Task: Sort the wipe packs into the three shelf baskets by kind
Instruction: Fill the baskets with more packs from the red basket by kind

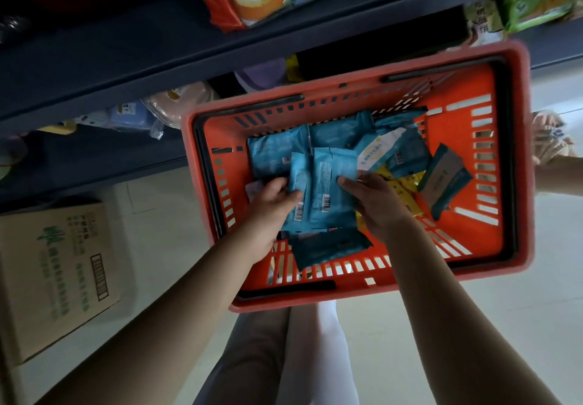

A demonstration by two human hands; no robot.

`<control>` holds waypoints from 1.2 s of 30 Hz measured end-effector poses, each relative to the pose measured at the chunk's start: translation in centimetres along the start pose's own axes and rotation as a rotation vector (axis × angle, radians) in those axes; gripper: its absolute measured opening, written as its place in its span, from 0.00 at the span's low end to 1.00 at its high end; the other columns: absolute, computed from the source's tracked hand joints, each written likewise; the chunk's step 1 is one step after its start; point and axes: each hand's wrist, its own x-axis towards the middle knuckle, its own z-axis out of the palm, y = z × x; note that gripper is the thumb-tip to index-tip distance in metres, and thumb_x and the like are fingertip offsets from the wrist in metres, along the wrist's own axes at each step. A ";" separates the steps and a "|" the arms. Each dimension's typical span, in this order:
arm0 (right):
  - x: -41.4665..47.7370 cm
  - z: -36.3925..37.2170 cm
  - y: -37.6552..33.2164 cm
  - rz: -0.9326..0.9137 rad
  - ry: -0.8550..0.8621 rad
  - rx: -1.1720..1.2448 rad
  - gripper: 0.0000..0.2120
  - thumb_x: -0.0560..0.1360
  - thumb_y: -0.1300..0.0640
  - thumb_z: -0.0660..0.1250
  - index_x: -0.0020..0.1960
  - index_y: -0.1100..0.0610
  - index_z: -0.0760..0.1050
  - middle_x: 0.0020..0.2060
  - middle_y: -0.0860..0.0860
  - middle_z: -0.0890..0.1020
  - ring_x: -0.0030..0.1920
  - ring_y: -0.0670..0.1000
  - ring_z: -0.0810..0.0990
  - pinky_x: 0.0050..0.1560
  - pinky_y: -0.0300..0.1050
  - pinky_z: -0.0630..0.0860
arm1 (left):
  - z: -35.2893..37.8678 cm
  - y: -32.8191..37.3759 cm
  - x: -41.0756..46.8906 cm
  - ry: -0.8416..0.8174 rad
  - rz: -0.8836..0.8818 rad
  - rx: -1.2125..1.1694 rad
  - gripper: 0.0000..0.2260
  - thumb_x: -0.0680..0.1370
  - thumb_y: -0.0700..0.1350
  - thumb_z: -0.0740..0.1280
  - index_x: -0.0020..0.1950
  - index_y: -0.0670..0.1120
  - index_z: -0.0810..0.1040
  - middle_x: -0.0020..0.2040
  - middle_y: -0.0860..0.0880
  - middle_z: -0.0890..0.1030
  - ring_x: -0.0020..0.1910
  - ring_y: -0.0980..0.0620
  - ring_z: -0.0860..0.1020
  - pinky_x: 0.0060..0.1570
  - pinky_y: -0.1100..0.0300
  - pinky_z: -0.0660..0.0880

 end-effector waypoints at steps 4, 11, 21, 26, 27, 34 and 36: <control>-5.0 0.5 -5.6 -0.160 -0.018 0.112 0.13 0.78 0.62 0.63 0.62 0.57 0.73 0.54 0.56 0.82 0.53 0.56 0.82 0.51 0.57 0.80 | 0.5 4.8 -4.9 -0.026 0.138 -0.083 0.09 0.80 0.39 0.63 0.60 0.43 0.76 0.54 0.44 0.83 0.53 0.49 0.82 0.52 0.53 0.79; -24.9 3.6 -17.1 -0.333 -0.213 0.035 0.16 0.78 0.48 0.63 0.58 0.58 0.77 0.39 0.49 0.85 0.40 0.47 0.85 0.38 0.38 0.79 | -0.4 16.5 -20.9 0.009 0.333 -0.261 0.08 0.79 0.40 0.65 0.57 0.45 0.77 0.50 0.45 0.83 0.45 0.49 0.82 0.44 0.53 0.80; -43.1 12.5 -23.3 -0.354 -0.502 0.251 0.31 0.79 0.36 0.52 0.72 0.57 0.66 0.65 0.60 0.76 0.66 0.57 0.75 0.69 0.55 0.66 | -8.6 25.8 -40.7 0.073 0.521 -0.385 0.07 0.81 0.44 0.63 0.58 0.46 0.76 0.54 0.44 0.83 0.53 0.44 0.82 0.48 0.47 0.78; -46.2 18.7 -25.2 -0.453 -0.467 0.112 0.26 0.80 0.42 0.55 0.67 0.59 0.72 0.60 0.59 0.81 0.60 0.57 0.80 0.61 0.54 0.75 | -14.0 29.3 -44.4 -0.004 0.627 -0.398 0.11 0.80 0.39 0.62 0.61 0.46 0.78 0.54 0.46 0.84 0.55 0.46 0.82 0.47 0.49 0.79; -46.5 20.1 -25.5 -0.482 -0.444 0.089 0.23 0.80 0.44 0.57 0.66 0.59 0.73 0.57 0.58 0.82 0.56 0.56 0.82 0.55 0.52 0.79 | -15.4 30.0 -44.8 -0.012 0.643 -0.405 0.11 0.80 0.39 0.62 0.61 0.46 0.78 0.55 0.46 0.84 0.55 0.47 0.82 0.48 0.49 0.79; -46.8 32.1 -26.3 -0.628 -0.349 0.051 0.15 0.81 0.50 0.59 0.62 0.56 0.74 0.52 0.54 0.85 0.49 0.51 0.85 0.45 0.48 0.79 | -26.4 34.6 -46.2 0.083 0.618 -0.386 0.10 0.80 0.46 0.64 0.61 0.50 0.77 0.54 0.48 0.83 0.52 0.49 0.81 0.50 0.49 0.78; -46.6 35.5 -26.5 -0.693 -0.359 0.091 0.15 0.81 0.52 0.59 0.65 0.55 0.72 0.57 0.54 0.83 0.55 0.53 0.83 0.46 0.50 0.80 | -29.0 35.9 -46.5 0.059 0.623 -0.333 0.09 0.79 0.50 0.66 0.58 0.51 0.77 0.54 0.49 0.82 0.53 0.49 0.81 0.55 0.48 0.78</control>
